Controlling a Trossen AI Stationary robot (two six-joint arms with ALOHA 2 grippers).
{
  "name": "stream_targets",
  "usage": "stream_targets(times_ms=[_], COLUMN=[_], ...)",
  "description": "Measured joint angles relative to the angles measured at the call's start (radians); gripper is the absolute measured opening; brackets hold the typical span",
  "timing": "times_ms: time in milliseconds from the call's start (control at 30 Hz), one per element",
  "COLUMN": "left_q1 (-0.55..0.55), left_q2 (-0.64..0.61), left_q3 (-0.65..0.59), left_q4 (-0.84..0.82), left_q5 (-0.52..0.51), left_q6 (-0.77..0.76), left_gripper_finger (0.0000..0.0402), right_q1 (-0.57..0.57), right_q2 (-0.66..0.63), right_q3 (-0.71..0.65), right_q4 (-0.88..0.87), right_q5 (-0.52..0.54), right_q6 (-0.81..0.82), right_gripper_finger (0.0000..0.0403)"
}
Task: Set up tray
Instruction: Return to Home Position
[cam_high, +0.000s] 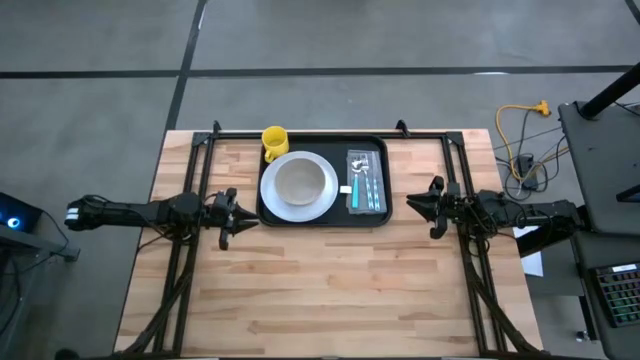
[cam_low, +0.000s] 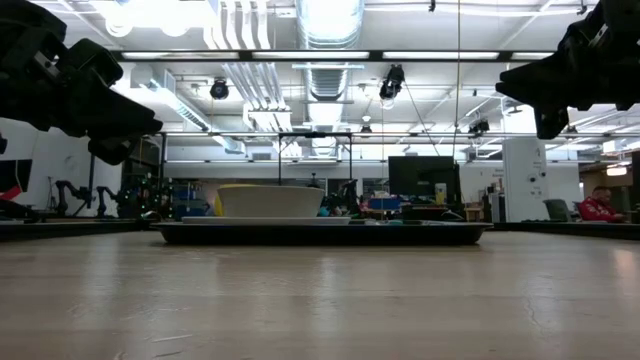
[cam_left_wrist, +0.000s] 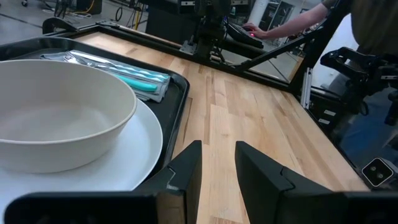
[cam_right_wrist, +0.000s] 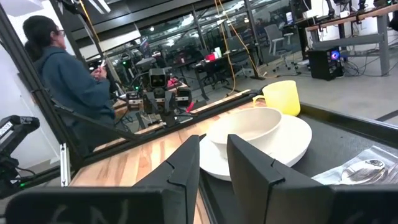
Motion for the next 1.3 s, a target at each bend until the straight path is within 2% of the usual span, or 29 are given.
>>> stream_targets(times_ms=[267,800,1300], left_q1=[0.0,0.0,0.0], left_q2=[0.0,0.0,0.0], left_q3=[0.0,0.0,0.0], left_q4=[0.0,0.0,0.0], left_q5=[0.0,0.0,0.0], left_q6=[0.0,0.0,0.0], left_gripper_finger=[0.0082,0.0082,0.0082], right_q1=[0.0,0.0,0.0], right_q2=[0.0,0.0,0.0], right_q3=[0.0,0.0,0.0], right_q4=[0.0,0.0,0.0], right_q5=[0.0,0.0,0.0], right_q6=[0.0,0.0,0.0], right_gripper_finger=[0.0068,0.0086,0.0068])
